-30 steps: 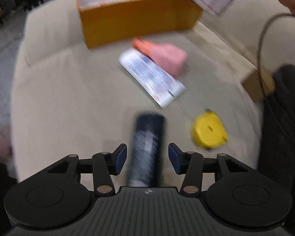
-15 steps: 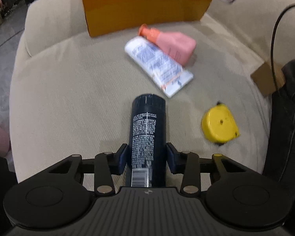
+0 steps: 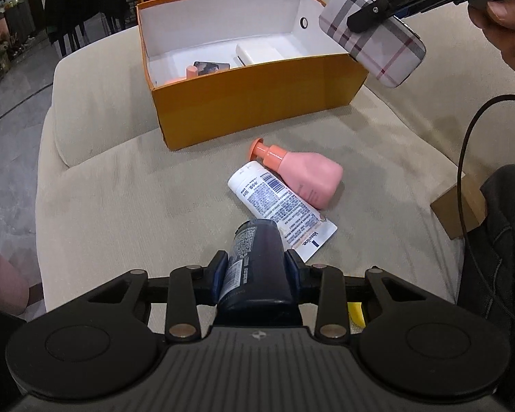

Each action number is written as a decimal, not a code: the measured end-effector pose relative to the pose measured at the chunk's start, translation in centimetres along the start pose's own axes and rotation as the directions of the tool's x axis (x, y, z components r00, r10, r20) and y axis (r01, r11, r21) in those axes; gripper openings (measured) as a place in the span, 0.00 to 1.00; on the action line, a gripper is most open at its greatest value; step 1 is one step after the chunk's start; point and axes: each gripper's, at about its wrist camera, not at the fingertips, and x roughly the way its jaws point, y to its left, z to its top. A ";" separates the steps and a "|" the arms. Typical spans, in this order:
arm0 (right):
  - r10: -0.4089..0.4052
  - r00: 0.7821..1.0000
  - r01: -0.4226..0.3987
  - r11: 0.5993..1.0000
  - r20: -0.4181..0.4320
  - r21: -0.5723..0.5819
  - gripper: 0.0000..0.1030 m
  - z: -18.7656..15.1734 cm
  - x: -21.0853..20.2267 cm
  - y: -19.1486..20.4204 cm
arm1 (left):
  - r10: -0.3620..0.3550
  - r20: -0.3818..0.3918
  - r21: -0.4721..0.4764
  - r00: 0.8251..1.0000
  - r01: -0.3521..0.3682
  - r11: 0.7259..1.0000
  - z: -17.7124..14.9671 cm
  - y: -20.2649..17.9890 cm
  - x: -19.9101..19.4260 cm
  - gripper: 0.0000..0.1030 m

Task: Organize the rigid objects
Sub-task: 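Carry the plaid case and blue shampoo bottle with both tools into the orange box, then open both tools to release the case and bottle in the box, then move both tools back toward the wooden block and yellow tape measure, then grasp the wooden block with the right tool while the left tool grasps the yellow tape measure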

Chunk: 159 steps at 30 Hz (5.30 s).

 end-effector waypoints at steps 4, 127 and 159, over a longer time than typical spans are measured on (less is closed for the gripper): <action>-0.001 1.000 0.001 1.000 0.003 -0.004 0.19 0.3 -0.3 -0.1 | -0.011 0.032 -0.007 0.999 0.012 1.000 0.5 -0.1 -1.1 0.39; -0.143 0.987 0.154 0.968 -0.071 0.200 0.55 -16.1 -5.5 -2.4 | 0.223 0.252 -0.103 0.942 -0.203 0.974 -2.2 -7.7 -3.2 0.75; -0.154 0.942 0.193 0.975 -0.297 0.107 0.66 -18.1 0.7 -1.5 | 0.103 0.105 0.011 0.989 -0.105 0.994 -7.7 -13.6 3.1 0.60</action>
